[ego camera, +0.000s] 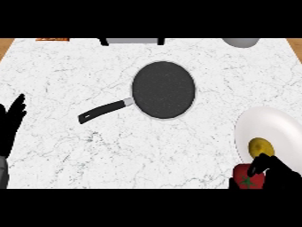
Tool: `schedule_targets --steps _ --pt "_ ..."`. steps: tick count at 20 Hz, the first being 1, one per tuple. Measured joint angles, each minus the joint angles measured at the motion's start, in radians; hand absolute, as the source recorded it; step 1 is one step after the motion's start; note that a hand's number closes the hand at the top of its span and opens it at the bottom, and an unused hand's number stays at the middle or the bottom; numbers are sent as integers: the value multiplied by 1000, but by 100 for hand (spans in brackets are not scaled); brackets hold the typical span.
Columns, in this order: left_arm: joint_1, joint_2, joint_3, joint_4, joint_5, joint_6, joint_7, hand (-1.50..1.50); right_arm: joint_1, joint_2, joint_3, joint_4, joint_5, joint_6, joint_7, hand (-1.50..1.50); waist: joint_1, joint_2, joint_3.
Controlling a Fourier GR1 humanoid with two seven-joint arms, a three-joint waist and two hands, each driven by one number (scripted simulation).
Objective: Pick the tomato from the plate and place it in the pan
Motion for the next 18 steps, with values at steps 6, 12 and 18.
schedule_targets --steps 6,12,18 --pt "-5 -7 -3 -16 2 -4 9 0 -118 61 240 -14 234 -39 121 150 15 5 1" --pt "-25 -18 -7 14 -13 1 -6 0 -370 77 224 112 167 -44 194 150 24 11 2" --pt "-47 -32 -18 24 -25 9 -5 0 -611 82 62 309 4 -128 200 150 35 16 3"
